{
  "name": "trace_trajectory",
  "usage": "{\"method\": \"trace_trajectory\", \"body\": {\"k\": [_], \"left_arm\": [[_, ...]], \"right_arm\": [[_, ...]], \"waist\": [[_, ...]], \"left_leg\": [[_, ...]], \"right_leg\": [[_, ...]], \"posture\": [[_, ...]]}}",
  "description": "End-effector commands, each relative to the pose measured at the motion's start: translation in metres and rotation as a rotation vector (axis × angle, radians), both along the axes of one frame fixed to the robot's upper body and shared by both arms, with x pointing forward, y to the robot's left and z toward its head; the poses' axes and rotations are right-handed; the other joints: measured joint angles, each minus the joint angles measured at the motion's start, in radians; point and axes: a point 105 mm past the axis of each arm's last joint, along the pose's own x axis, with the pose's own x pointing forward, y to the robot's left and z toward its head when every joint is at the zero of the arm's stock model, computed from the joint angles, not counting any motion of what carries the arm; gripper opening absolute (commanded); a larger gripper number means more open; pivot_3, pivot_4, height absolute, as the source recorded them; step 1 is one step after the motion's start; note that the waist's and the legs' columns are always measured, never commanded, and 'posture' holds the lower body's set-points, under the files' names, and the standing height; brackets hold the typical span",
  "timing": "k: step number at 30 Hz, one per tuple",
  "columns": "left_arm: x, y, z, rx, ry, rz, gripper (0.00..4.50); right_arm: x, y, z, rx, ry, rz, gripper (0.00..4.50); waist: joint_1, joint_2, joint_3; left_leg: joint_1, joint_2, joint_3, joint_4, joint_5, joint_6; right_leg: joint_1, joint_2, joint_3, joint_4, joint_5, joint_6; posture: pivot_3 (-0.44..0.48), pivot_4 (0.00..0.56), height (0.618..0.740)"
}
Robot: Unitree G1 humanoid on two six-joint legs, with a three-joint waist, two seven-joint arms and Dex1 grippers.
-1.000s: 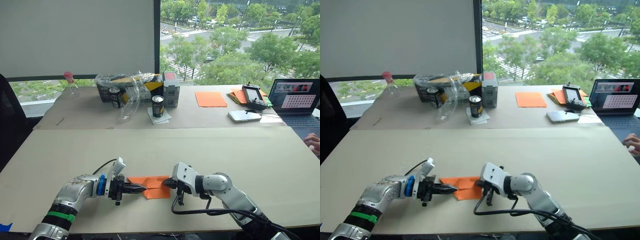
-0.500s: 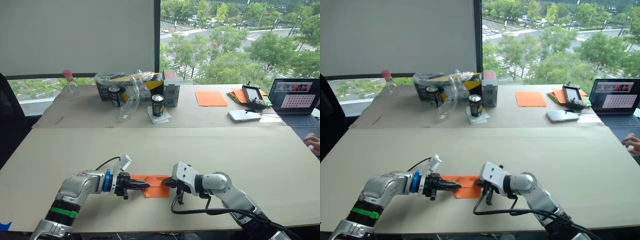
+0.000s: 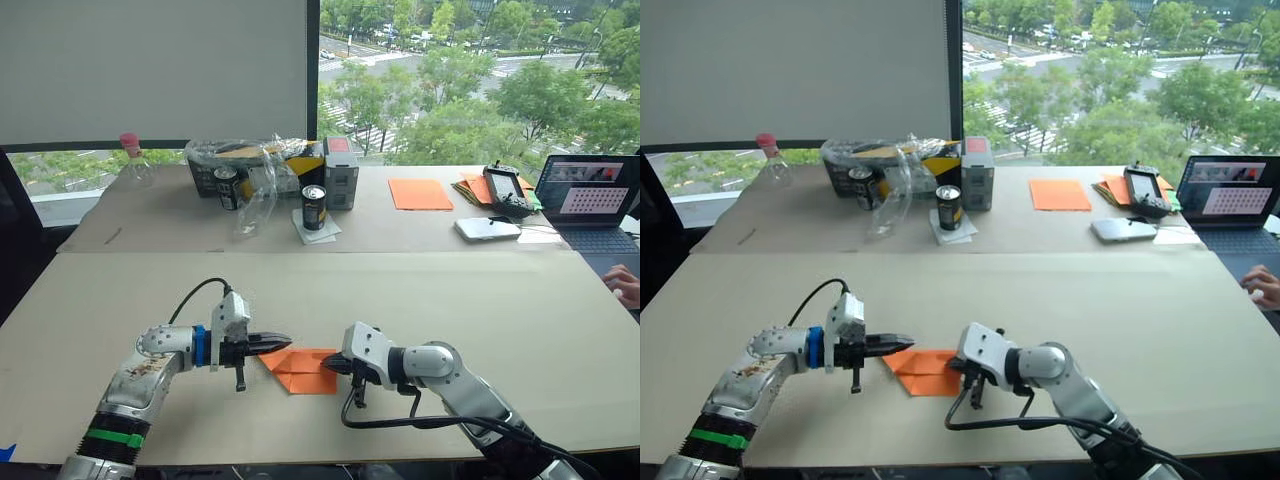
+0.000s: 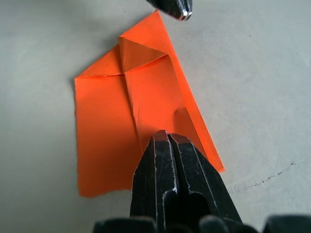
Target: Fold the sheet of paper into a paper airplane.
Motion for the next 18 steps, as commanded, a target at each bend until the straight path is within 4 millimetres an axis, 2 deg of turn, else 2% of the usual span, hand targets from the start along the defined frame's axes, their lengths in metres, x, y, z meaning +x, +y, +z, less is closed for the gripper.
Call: {"method": "trace_trajectory", "body": {"k": [1, 7, 18], "left_arm": [[-0.005, 0.000, -0.005, 0.024, -0.050, -0.043, 0.00], [-0.012, 0.007, -0.017, 0.065, -0.053, -0.076, 0.00], [-0.011, 0.019, -0.036, 0.149, -0.046, -0.060, 0.00]], "right_arm": [[-0.007, -0.019, -0.044, -0.131, 0.144, -0.080, 0.01], [-0.008, -0.020, -0.044, -0.130, 0.145, -0.086, 0.01], [-0.007, -0.019, -0.041, -0.131, 0.139, -0.085, 0.01]], "waist": [[0.000, 0.000, 0.000], [0.001, 0.000, 0.000], [0.002, 0.001, 0.000]], "left_leg": [[-0.001, 0.000, 0.000, 0.000, 0.000, 0.000], [-0.002, 0.002, 0.000, 0.000, 0.000, 0.000], [-0.002, 0.002, 0.000, 0.000, 0.000, 0.000]], "right_leg": [[-0.001, 0.001, 0.000, 0.000, 0.000, 0.000], [-0.002, 0.002, 0.000, 0.001, 0.000, -0.001], [-0.002, 0.002, 0.000, 0.001, 0.000, -0.001]], "posture": [[0.000, 0.150, 0.715], [0.000, 0.150, 0.715], [0.000, 0.150, 0.715]]}}
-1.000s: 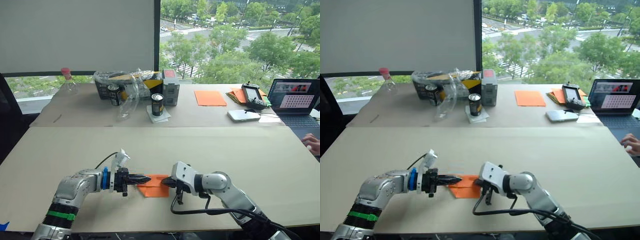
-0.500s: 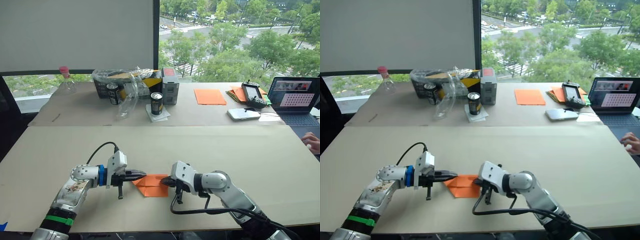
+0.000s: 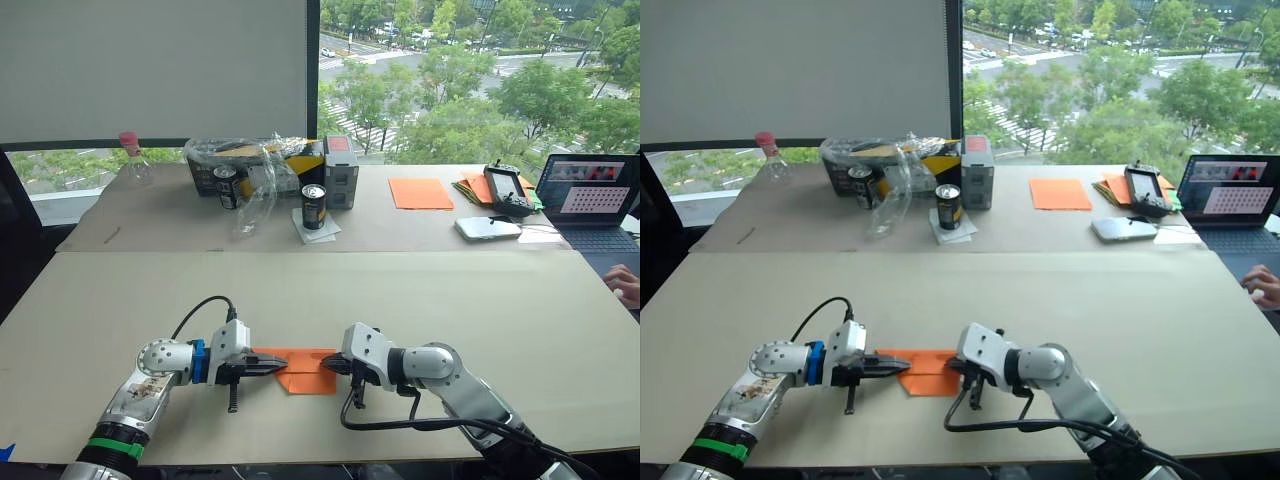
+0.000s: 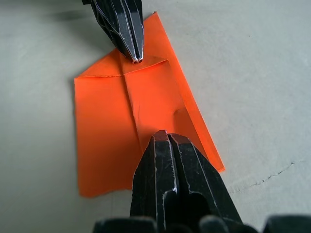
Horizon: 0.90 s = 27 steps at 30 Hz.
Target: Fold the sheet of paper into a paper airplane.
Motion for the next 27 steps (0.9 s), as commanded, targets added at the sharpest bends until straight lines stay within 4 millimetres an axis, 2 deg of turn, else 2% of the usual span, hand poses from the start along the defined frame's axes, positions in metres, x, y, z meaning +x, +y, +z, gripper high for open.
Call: {"method": "trace_trajectory", "body": {"k": [1, 7, 11, 15, 18, 20, 23, 27], "left_arm": [[-0.001, 0.010, -0.016, 0.081, 0.022, 0.018, 0.00], [-0.003, 0.020, -0.045, 0.233, 0.051, 0.002, 0.00], [-0.002, 0.019, -0.050, 0.272, 0.040, -0.008, 0.00], [-0.002, 0.016, -0.047, 0.212, 0.056, 0.021, 0.00], [0.015, 0.010, -0.013, -0.084, 0.141, 0.156, 0.00], [0.020, 0.010, 0.005, -0.211, 0.164, 0.190, 0.00], [0.017, 0.011, 0.020, -0.240, 0.124, 0.149, 0.00], [0.002, 0.002, 0.020, -0.185, 0.103, 0.047, 0.00]], "right_arm": [[-0.006, -0.019, -0.041, -0.133, 0.141, -0.076, 0.01], [-0.005, -0.019, -0.041, -0.136, 0.139, -0.080, 0.01], [-0.005, -0.020, -0.041, -0.137, 0.140, -0.085, 0.01], [-0.005, -0.021, -0.041, -0.136, 0.142, -0.089, 0.01], [-0.005, -0.020, -0.042, -0.134, 0.144, -0.089, 0.01], [-0.005, -0.020, -0.042, -0.134, 0.145, -0.087, 0.01], [-0.004, -0.019, -0.042, -0.134, 0.144, -0.083, 0.01], [-0.004, -0.017, -0.042, -0.134, 0.143, -0.077, 0.01]], "waist": [[0.001, 0.001, 0.000], [0.004, 0.007, -0.005], [0.005, 0.011, -0.007], [0.005, 0.011, -0.007], [0.004, 0.012, -0.007], [0.003, 0.008, -0.004], [0.001, 0.004, -0.002], [-0.001, 0.004, -0.002]], "left_leg": [[0.000, 0.000, 0.000, 0.000, 0.000, 0.000], [0.002, 0.000, 0.000, 0.000, 0.000, 0.000], [0.004, 0.000, 0.000, 0.000, 0.000, 0.000], [0.011, 0.000, 0.000, 0.000, 0.000, 0.000], [0.014, 0.000, 0.000, 0.000, 0.000, 0.000], [0.013, 0.000, 0.000, 0.000, 0.000, 0.000], [0.012, 0.002, -0.001, 0.000, 0.000, 0.000], [0.007, 0.002, -0.001, 0.000, 0.000, 0.000]], "right_leg": [[0.000, 0.000, 0.000, 0.000, 0.000, 0.000], [0.002, 0.000, 0.000, 0.000, 0.000, 0.000], [0.008, 0.000, 0.000, 0.000, -0.001, 0.000], [0.012, 0.000, 0.000, 0.000, -0.002, -0.001], [0.014, 0.000, 0.000, 0.000, -0.002, 0.000], [0.013, 0.000, 0.000, 0.000, -0.002, 0.000], [0.011, 0.002, -0.001, 0.001, -0.002, 0.001], [0.007, 0.002, 0.000, 0.000, -0.002, 0.000]], "posture": [[0.000, 0.150, 0.715], [0.000, 0.150, 0.715], [0.000, 0.150, 0.715], [0.000, 0.150, 0.715], [0.000, 0.150, 0.715], [0.000, 0.150, 0.715], [0.000, 0.150, 0.715], [0.000, 0.150, 0.715]]}}
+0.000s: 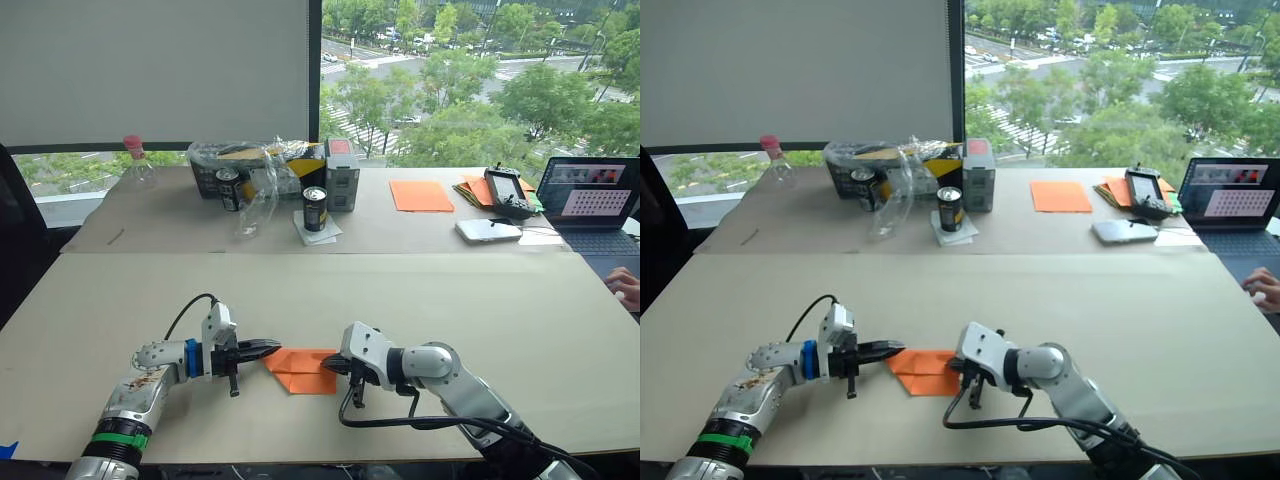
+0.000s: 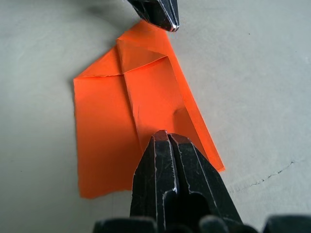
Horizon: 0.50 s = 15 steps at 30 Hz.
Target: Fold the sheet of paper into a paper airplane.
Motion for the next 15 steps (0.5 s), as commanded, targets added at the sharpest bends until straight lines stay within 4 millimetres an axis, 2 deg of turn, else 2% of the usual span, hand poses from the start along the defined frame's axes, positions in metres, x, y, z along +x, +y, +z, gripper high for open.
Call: {"method": "trace_trajectory", "body": {"k": [1, 5, 15], "left_arm": [[-0.012, -0.012, 0.010, 0.011, -0.054, -0.097, 0.00], [-0.016, -0.021, 0.017, -0.001, -0.083, -0.134, 0.00], [-0.017, -0.014, -0.018, 0.171, -0.048, -0.149, 0.00]], "right_arm": [[-0.005, -0.018, -0.041, -0.126, 0.126, -0.069, 0.01], [-0.005, -0.018, -0.042, -0.126, 0.128, -0.069, 0.01], [-0.005, -0.018, -0.044, -0.129, 0.126, -0.076, 0.01]], "waist": [[-0.001, 0.000, 0.000], [0.000, 0.000, 0.000], [0.000, 0.000, 0.000]], "left_leg": [[-0.001, 0.000, 0.000, 0.000, 0.000, 0.000], [-0.004, 0.000, 0.000, 0.000, 0.000, 0.000], [-0.006, 0.002, 0.000, 0.000, 0.000, 0.000]], "right_leg": [[-0.001, 0.000, 0.000, 0.000, 0.000, 0.000], [-0.006, 0.000, 0.000, 0.001, 0.001, -0.001], [-0.007, 0.004, 0.001, 0.001, 0.001, -0.002]], "posture": [[0.000, 0.150, 0.715], [0.000, 0.150, 0.715], [0.000, 0.150, 0.715]]}}
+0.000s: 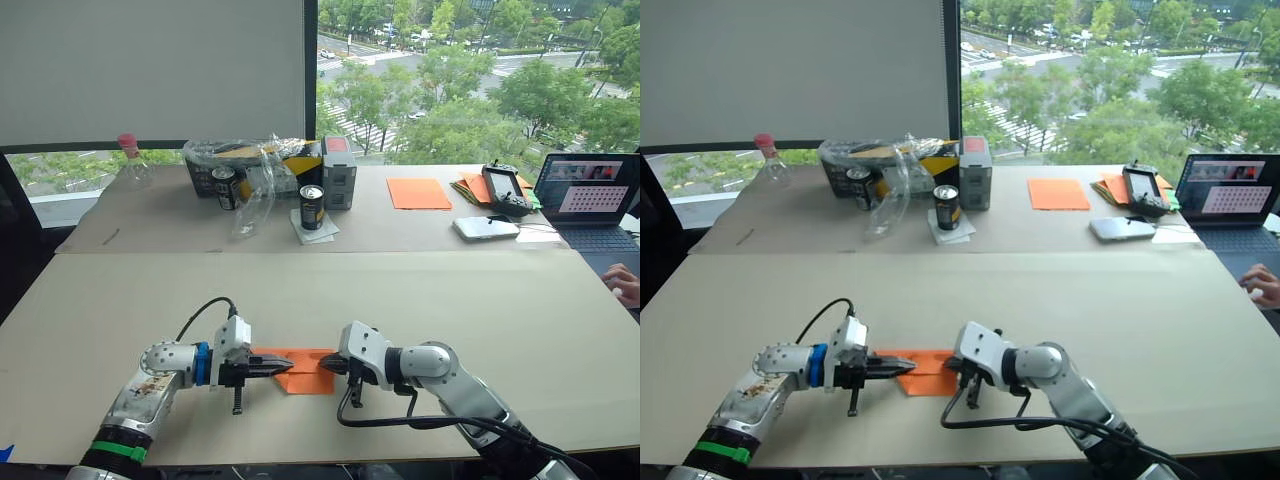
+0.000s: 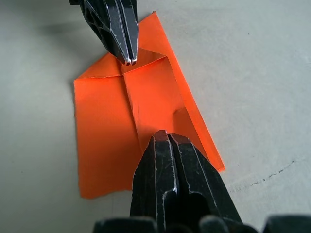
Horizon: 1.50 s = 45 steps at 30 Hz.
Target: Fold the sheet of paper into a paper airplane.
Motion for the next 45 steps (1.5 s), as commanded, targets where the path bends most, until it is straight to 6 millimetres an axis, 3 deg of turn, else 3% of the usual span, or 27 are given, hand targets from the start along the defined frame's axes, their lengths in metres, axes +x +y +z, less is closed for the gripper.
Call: {"method": "trace_trajectory", "body": {"k": [1, 6, 13, 19, 24, 28, 34, 36, 41, 45], "left_arm": [[0.002, 0.005, -0.008, 0.063, -0.008, -0.003, 0.00], [-0.003, 0.013, -0.047, 0.202, 0.162, 0.047, 0.00], [-0.011, 0.014, -0.051, 0.258, 0.179, -0.009, 0.00], [-0.005, 0.001, -0.053, 0.300, 0.062, -0.051, 0.00], [-0.004, -0.020, -0.042, 0.257, -0.051, -0.090, 0.00], [-0.006, -0.028, -0.040, 0.240, -0.062, -0.109, 0.00], [-0.004, -0.031, -0.031, 0.164, -0.040, -0.087, 0.00], [-0.002, -0.029, -0.024, 0.139, -0.042, -0.075, 0.00], [0.025, -0.010, 0.029, -0.130, 0.007, 0.113, 0.00], [0.027, 0.015, 0.043, -0.109, 0.030, 0.130, 0.00]], "right_arm": [[-0.005, -0.021, -0.044, -0.137, 0.127, -0.077, 0.01], [-0.005, -0.021, -0.044, -0.138, 0.125, -0.078, 0.01], [-0.004, -0.023, -0.045, -0.142, 0.124, -0.080, 0.01], [-0.003, -0.022, -0.046, -0.146, 0.122, -0.079, 0.01], [-0.003, -0.021, -0.044, -0.146, 0.120, -0.081, 0.01], [-0.003, -0.021, -0.043, -0.144, 0.121, -0.084, 0.01], [-0.003, -0.021, -0.043, -0.143, 0.124, -0.085, 0.01], [-0.004, -0.021, -0.044, -0.142, 0.126, -0.085, 0.01], [-0.001, -0.021, -0.042, -0.124, 0.114, -0.098, 0.01], [0.010, -0.023, -0.021, -0.104, 0.041, -0.101, 0.01]], "waist": [[0.001, 0.000, 0.000], [0.002, 0.004, -0.004], [0.002, 0.008, -0.006], [0.006, 0.009, -0.007], [0.008, 0.009, -0.008], [0.007, 0.009, -0.008], [0.006, 0.008, -0.008], [0.005, 0.007, -0.007], [0.000, 0.003, 0.000], [-0.003, 0.000, 0.002]], "left_leg": [[0.000, 0.000, 0.000, 0.000, 0.000, 0.000], [0.001, 0.000, 0.000, 0.000, 0.000, 0.000], [0.010, 0.001, 0.000, 0.000, 0.000, 0.000], [0.014, 0.001, 0.001, -0.001, -0.001, 0.000], [0.015, 0.001, 0.000, -0.001, -0.001, 0.000], [0.014, 0.001, 0.000, -0.001, -0.001, 0.000], [0.014, 0.001, 0.000, -0.001, -0.001, 0.000], [0.014, 0.001, 0.000, -0.001, -0.001, 0.000], [0.012, 0.001, 0.000, -0.001, -0.001, 0.000], [0.005, 0.004, 0.000, -0.001, 0.000, 0.000]], "right_leg": [[0.000, 0.000, 0.000, 0.000, 0.000, 0.000], [0.001, 0.000, 0.000, 0.000, 0.000, 0.000], [0.012, 0.000, 0.000, 0.000, -0.005, -0.007], [0.016, 0.000, 0.000, -0.001, -0.005, -0.006], [0.016, 0.000, 0.000, -0.001, -0.007, -0.008], [0.016, 0.001, 0.000, -0.001, -0.002, -0.001], [0.015, 0.001, 0.000, -0.001, -0.004, -0.003], [0.015, 0.001, 0.000, -0.001, -0.005, -0.005], [0.012, 0.001, 0.000, 0.000, -0.002, -0.001], [0.003, 0.004, -0.001, 0.001, -0.002, -0.001]], "posture": [[0.000, 0.150, 0.715], [0.000, 0.150, 0.715], [0.000, 0.150, 0.715], [0.000, 0.150, 0.715], [0.000, 0.150, 0.715], [0.000, 0.150, 0.715], [0.000, 0.150, 0.715], [0.000, 0.150, 0.715], [0.000, 0.150, 0.715], [0.000, 0.150, 0.715]]}}
